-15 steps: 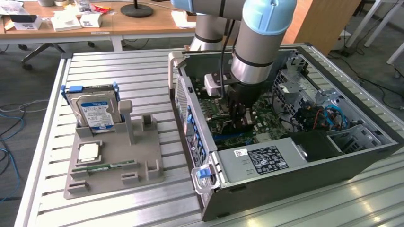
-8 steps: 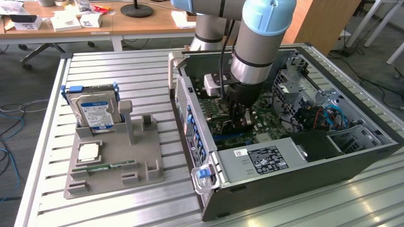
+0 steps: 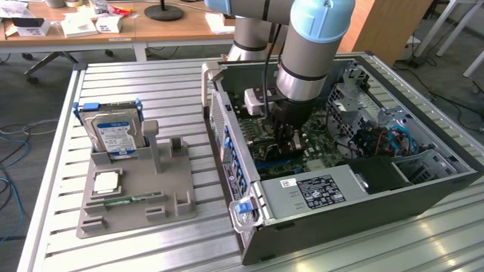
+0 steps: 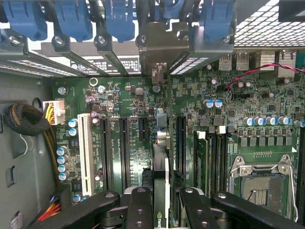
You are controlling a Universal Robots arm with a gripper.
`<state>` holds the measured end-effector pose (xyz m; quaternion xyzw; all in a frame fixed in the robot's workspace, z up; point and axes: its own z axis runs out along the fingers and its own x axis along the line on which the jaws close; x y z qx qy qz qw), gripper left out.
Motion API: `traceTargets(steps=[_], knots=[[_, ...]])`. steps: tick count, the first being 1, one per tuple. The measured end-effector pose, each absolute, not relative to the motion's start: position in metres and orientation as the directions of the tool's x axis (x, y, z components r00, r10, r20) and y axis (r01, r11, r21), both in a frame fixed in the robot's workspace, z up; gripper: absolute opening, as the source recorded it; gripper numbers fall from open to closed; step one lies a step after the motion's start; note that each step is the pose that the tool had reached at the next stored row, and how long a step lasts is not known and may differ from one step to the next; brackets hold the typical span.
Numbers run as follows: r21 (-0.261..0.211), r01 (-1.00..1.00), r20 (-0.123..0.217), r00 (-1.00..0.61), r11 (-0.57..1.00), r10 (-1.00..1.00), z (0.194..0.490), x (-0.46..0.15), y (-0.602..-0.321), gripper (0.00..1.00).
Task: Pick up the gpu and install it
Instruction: 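Insert the gpu into the slot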
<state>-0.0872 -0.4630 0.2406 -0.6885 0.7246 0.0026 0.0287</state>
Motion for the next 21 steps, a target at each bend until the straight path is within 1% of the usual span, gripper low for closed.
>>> traceTargets(steps=[5, 7, 21], knots=[[-0.036, -0.998, -0.047, -0.051, 0.053, -0.998, 0.2401, -0.0875, -0.4628, 0.27], [-0.036, -0.998, -0.045, -0.05, 0.052, -0.998, 0.2405, -0.0873, -0.463, 0.4], [-0.036, -0.998, -0.045, -0.05, 0.052, -0.998, 0.2408, -0.0872, -0.4628, 0.4]])
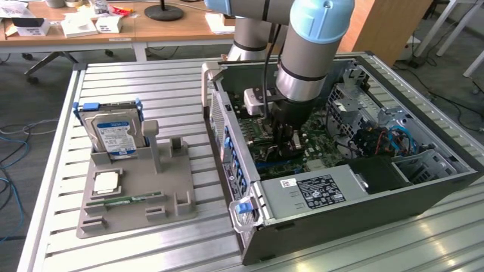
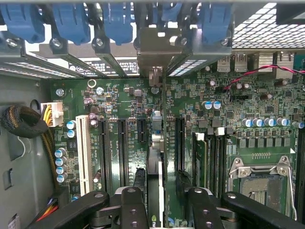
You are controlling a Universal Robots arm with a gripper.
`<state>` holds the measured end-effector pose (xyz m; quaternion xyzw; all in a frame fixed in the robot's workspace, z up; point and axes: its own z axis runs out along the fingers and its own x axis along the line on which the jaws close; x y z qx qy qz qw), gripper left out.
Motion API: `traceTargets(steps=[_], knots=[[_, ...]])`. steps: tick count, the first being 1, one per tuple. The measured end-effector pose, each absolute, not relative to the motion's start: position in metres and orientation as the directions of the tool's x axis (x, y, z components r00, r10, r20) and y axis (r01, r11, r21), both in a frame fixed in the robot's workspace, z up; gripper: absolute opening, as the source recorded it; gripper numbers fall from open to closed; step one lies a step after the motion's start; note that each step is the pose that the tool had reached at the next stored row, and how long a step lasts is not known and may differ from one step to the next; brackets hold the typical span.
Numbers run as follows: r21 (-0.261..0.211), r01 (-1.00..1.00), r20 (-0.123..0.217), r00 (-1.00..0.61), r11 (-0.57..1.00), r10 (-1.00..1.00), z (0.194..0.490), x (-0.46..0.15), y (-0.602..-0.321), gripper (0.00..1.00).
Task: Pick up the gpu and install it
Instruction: 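Insert the gpu into the slot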
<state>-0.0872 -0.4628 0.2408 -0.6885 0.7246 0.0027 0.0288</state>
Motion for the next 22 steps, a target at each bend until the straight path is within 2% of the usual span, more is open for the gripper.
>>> traceTargets(steps=[22], knots=[[-0.039, -0.998, -0.045, -0.05, 0.052, -0.998, 0.2494, -0.088, -0.4587, 0.4]])
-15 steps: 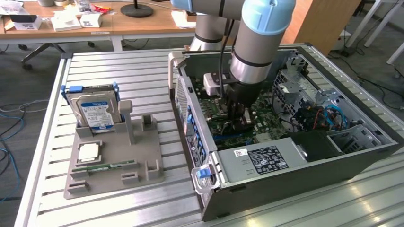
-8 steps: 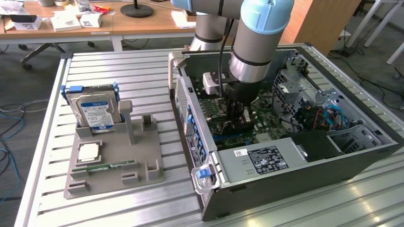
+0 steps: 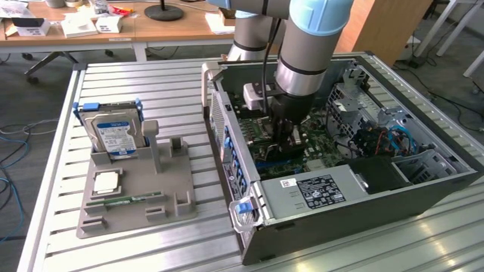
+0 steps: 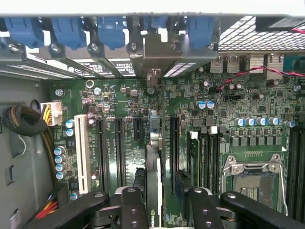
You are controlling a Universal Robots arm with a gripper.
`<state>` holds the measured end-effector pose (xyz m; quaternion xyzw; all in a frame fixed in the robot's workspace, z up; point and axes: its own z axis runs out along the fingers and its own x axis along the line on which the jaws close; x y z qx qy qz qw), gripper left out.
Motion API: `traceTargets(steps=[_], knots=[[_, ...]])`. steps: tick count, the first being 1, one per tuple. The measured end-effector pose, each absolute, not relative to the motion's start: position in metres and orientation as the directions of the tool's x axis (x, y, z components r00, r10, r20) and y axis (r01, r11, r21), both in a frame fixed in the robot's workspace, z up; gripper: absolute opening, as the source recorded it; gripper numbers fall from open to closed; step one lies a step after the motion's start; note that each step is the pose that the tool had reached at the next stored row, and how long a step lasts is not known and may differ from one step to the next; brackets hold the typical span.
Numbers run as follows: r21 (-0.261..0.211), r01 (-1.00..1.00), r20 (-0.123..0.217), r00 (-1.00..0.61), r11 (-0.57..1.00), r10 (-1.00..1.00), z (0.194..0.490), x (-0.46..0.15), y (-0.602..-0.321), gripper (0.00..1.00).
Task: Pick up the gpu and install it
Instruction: 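Insert the gpu into the slot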
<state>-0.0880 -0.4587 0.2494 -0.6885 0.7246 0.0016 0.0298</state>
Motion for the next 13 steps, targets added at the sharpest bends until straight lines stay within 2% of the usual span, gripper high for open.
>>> traceTargets(steps=[13], knots=[[-0.039, -0.998, -0.045, -0.05, 0.052, -0.998, 0.2511, -0.088, -0.4659, 0.4]])
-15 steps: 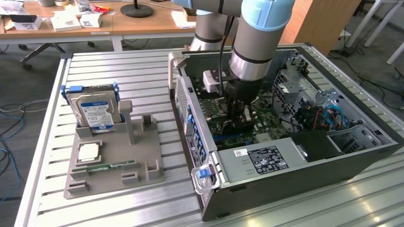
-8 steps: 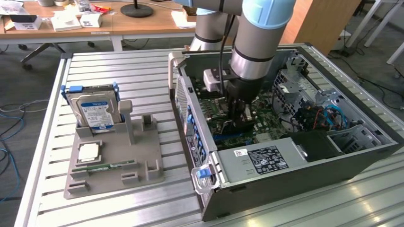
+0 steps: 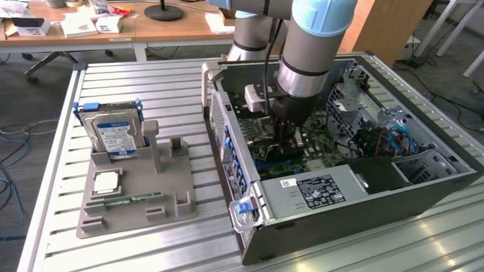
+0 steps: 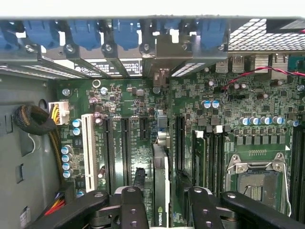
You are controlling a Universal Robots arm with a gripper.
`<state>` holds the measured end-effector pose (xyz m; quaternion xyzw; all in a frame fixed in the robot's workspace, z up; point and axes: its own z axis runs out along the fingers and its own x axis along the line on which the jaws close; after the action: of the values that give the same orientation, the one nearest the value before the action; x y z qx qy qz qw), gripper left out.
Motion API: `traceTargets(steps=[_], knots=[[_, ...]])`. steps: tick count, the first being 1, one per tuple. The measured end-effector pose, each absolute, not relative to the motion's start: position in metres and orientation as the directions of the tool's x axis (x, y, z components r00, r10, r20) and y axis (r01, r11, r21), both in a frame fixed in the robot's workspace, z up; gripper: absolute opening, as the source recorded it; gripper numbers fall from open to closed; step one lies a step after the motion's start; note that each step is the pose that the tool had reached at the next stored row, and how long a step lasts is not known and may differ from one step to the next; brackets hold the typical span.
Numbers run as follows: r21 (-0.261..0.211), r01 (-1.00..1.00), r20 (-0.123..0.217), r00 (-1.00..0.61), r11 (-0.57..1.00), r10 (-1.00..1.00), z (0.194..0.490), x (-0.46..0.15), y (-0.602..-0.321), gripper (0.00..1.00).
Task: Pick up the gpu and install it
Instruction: 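Insert the gpu into the slot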
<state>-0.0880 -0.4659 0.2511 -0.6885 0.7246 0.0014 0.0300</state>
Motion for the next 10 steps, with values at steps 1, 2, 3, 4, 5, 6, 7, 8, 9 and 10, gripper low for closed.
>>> traceTargets(steps=[1, 2, 3, 4, 5, 6, 7, 8, 9, 10], knots=[[-0.039, -0.998, -0.045, -0.05, 0.052, -0.998, 0.2512, -0.088, -0.4666, 0.4], [-0.039, -0.998, -0.045, -0.05, 0.052, -0.998, 0.2513, -0.088, -0.4674, 0.4], [-0.039, -0.998, -0.045, -0.05, 0.052, -0.998, 0.2514, -0.088, -0.4682, 0.4], [-0.039, -0.998, -0.045, -0.05, 0.052, -0.998, 0.2516, -0.088, -0.4689, 0.4], [-0.039, -0.998, -0.045, -0.05, 0.052, -0.998, 0.2517, -0.0881, -0.4692, 0.4], [-0.039, -0.998, -0.046, -0.05, 0.052, -0.998, 0.2517, -0.0881, -0.4691, 0.4], [-0.039, -0.998, -0.046, -0.05, 0.052, -0.998, 0.2519, -0.088, -0.4691, 0.4], [-0.039, -0.998, -0.045, -0.05, 0.052, -0.998, 0.2523, -0.088, -0.4693, 0.4], [-0.039, -0.998, -0.045, -0.05, 0.052, -0.998, 0.2526, -0.088, -0.4693, 0.4], [-0.039, -0.998, -0.045, -0.05, 0.052, -0.998, 0.2529, -0.088, -0.4693, 0.4]])
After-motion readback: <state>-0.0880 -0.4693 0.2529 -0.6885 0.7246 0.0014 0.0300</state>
